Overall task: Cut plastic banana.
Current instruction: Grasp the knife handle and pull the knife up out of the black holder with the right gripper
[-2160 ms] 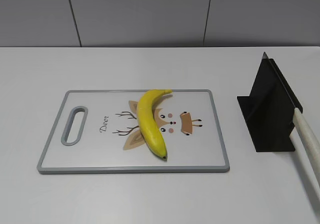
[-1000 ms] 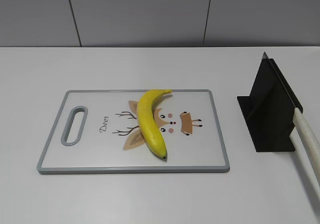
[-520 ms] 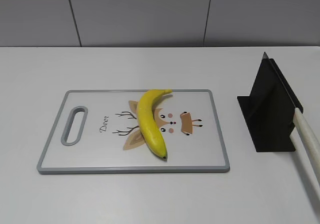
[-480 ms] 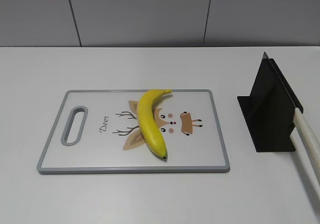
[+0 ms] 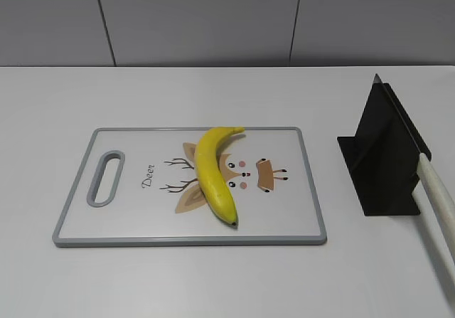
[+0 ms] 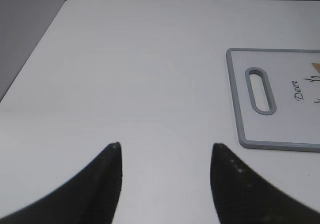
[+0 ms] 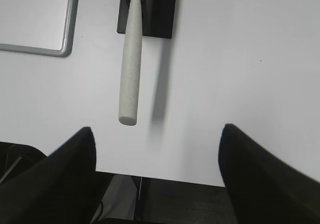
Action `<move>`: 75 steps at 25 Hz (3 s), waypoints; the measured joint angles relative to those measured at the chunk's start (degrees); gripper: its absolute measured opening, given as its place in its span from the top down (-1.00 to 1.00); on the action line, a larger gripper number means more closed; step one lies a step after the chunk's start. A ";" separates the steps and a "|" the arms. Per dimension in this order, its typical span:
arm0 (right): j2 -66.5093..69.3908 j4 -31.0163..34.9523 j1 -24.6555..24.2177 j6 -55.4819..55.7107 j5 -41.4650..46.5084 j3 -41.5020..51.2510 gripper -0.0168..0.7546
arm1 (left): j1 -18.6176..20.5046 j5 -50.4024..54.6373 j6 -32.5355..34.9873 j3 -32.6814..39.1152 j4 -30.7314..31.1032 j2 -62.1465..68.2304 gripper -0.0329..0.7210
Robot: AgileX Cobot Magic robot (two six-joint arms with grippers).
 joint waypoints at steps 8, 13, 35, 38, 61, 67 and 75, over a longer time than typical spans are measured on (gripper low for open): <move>10.84 5.40 0.00 -0.86 -0.39 -1.92 -0.57 | 0.00 0.00 0.00 0.00 0.00 0.00 -0.55; 17.34 6.23 1.59 -1.21 -3.34 -1.94 -0.57 | 0.00 0.00 0.00 0.00 0.00 0.00 -0.55; 31.94 -7.93 11.98 18.20 -18.55 5.99 -0.50 | 0.00 0.00 0.00 0.00 0.05 0.00 -0.55; 31.94 -8.11 11.98 18.47 -20.27 6.62 -0.50 | 0.00 0.00 0.00 0.00 0.05 0.00 -0.55; 35.94 -10.93 11.98 20.93 -22.86 6.66 0.32 | 0.00 0.00 0.00 0.00 0.13 0.00 -0.55; 35.94 -10.66 11.98 21.11 -22.74 6.66 0.51 | 0.00 0.00 0.00 0.00 0.13 0.00 -0.55; 33.52 -9.95 11.98 20.98 -22.40 6.66 0.51 | 0.00 0.00 0.00 0.00 0.13 0.00 -0.55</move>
